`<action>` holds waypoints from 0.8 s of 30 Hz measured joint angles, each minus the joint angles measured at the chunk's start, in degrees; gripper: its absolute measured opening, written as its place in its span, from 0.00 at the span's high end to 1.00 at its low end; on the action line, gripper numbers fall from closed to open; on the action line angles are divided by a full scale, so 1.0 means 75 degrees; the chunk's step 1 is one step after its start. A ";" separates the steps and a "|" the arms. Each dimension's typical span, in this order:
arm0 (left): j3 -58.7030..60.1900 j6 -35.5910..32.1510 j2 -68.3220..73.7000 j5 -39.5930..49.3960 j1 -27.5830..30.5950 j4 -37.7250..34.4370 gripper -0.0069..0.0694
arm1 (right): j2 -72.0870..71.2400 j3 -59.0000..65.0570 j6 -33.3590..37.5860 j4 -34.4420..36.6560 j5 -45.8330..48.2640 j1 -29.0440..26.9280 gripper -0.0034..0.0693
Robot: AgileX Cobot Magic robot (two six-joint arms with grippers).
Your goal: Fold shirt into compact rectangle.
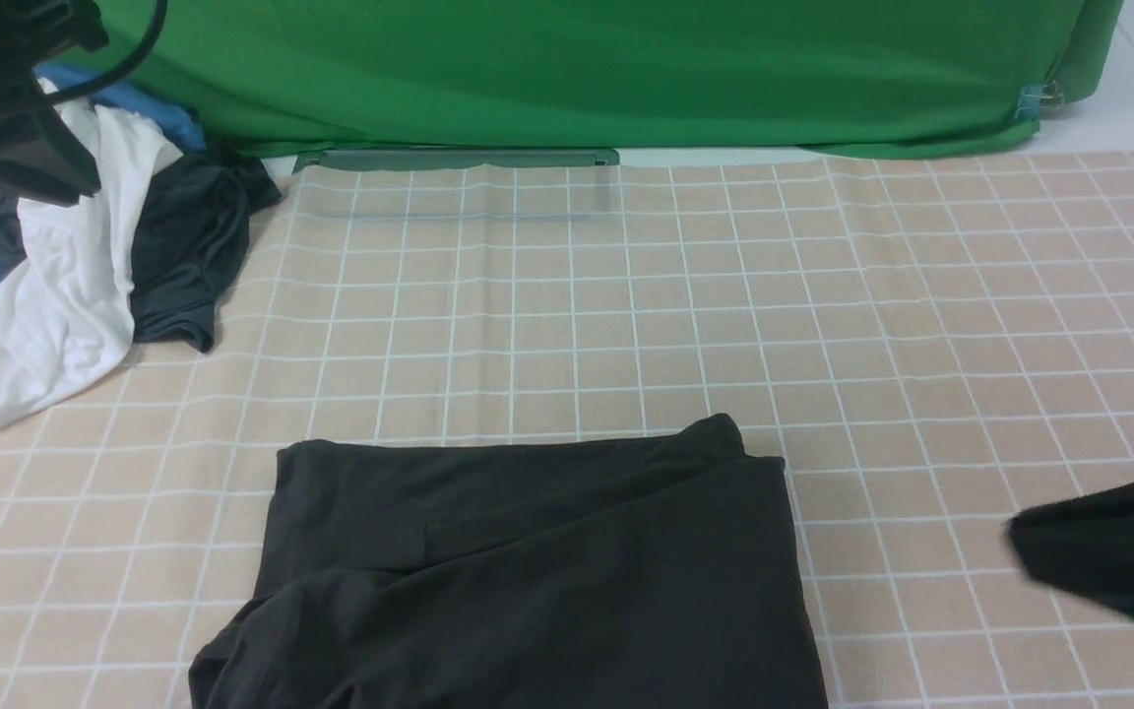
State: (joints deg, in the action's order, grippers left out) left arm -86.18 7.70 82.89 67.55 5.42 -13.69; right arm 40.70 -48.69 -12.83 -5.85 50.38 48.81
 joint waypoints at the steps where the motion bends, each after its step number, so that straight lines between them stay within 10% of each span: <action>1: 0.0000 -0.0007 0.0000 0.0000 0.0000 0.0000 0.86 | -0.0572 0.0094 -0.0010 -0.0289 -0.0149 -0.0007 0.92; 12: 0.0000 -0.0007 0.0000 0.0000 0.0000 -0.0007 0.86 | -0.3637 0.3045 0.0056 -0.1477 -0.5044 -0.0002 0.92; 24: 0.0000 -0.0001 0.0000 -0.0342 0.0000 -0.0117 0.86 | -0.3648 0.3191 0.0057 -0.1524 -0.5704 -0.0002 0.91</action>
State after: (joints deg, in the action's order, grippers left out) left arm -86.18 7.69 82.89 64.98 5.42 -14.57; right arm 13.34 -24.75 -12.40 -17.28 7.60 48.80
